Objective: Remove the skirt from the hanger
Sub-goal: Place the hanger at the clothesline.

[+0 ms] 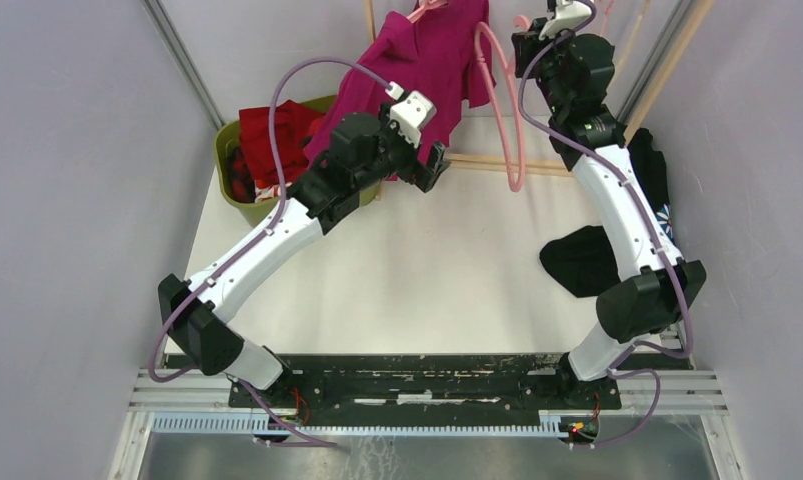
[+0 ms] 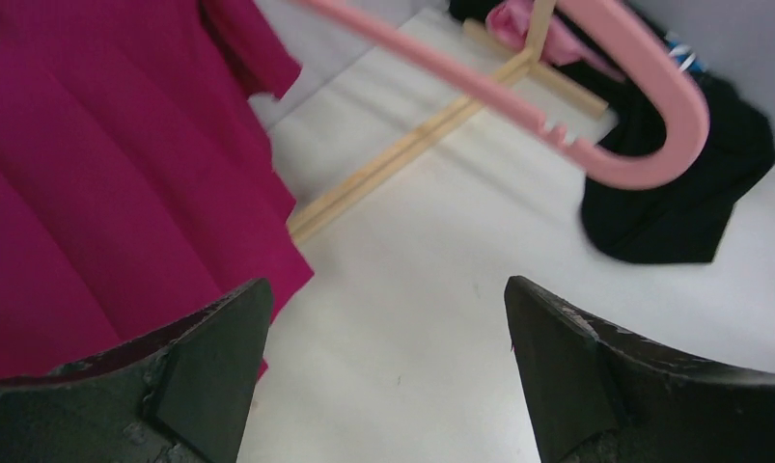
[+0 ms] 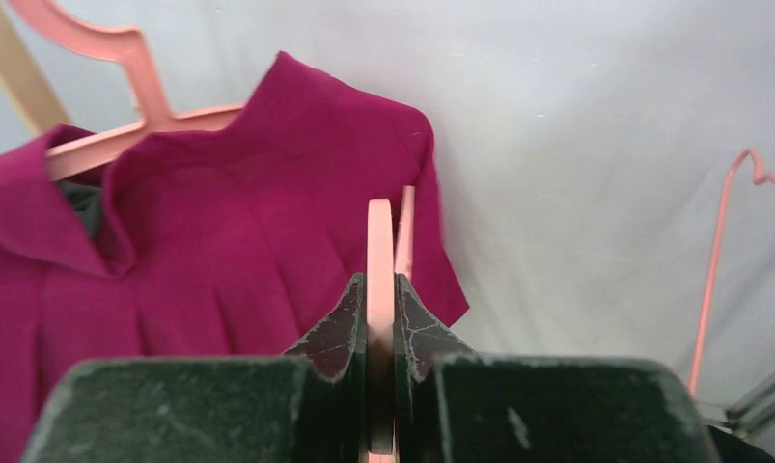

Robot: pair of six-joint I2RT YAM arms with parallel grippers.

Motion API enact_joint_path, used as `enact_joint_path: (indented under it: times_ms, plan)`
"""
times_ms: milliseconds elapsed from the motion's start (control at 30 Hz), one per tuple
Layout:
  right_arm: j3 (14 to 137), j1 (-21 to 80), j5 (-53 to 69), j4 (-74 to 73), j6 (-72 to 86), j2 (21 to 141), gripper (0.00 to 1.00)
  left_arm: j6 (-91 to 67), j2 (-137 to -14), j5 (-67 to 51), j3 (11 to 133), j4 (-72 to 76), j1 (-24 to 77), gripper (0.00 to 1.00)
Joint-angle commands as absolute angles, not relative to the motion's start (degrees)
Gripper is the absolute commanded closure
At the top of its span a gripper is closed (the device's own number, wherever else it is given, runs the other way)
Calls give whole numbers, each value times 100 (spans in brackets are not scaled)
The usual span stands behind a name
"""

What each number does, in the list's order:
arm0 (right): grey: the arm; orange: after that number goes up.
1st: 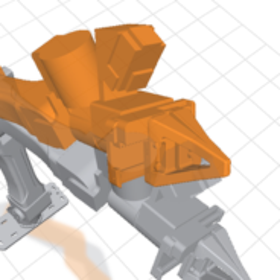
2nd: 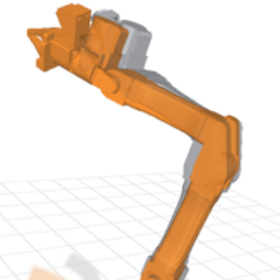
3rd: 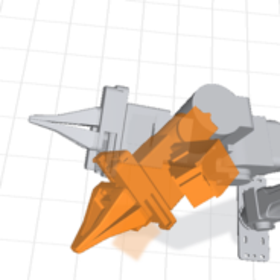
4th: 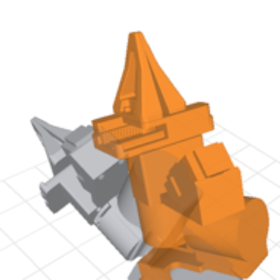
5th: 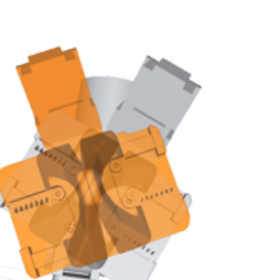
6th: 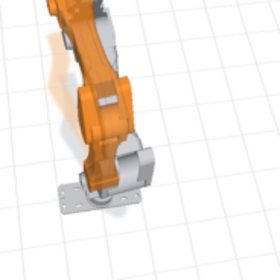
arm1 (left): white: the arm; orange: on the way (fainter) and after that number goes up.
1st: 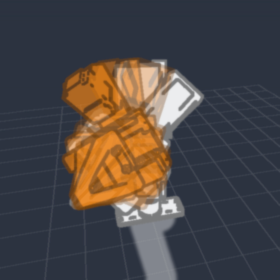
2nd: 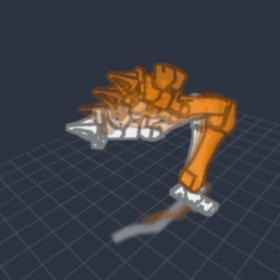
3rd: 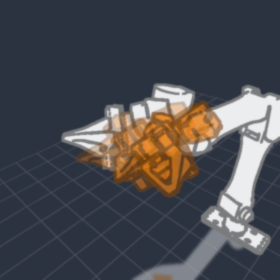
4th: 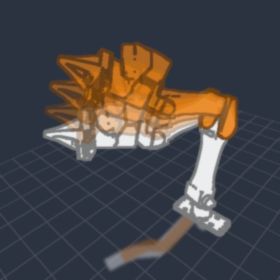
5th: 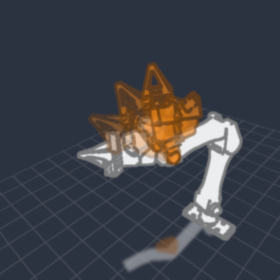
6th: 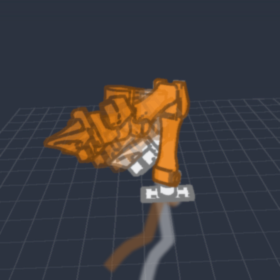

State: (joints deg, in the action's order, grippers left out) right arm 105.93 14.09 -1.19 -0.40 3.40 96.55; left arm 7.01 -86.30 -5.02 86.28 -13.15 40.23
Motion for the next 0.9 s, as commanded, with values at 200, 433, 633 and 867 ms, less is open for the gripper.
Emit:
enact_joint_path:
  times_ms: [200,433,633,867]
  plan:
    - [10132,2101,-127,179,467,9246,99,-1153,-8919,-965,9153,588,4003,4]
    - [10087,2611,-796,475,279,9304,99,-1762,-9542,-593,9506,1106,4044,6]
    - [9888,2756,-1175,603,166,9129,99,-1809,-9887,-412,9648,1000,4358,9]
    - [9484,2811,-1071,671,141,8702,99,-1569,-10184,396,9887,740,4594,10]
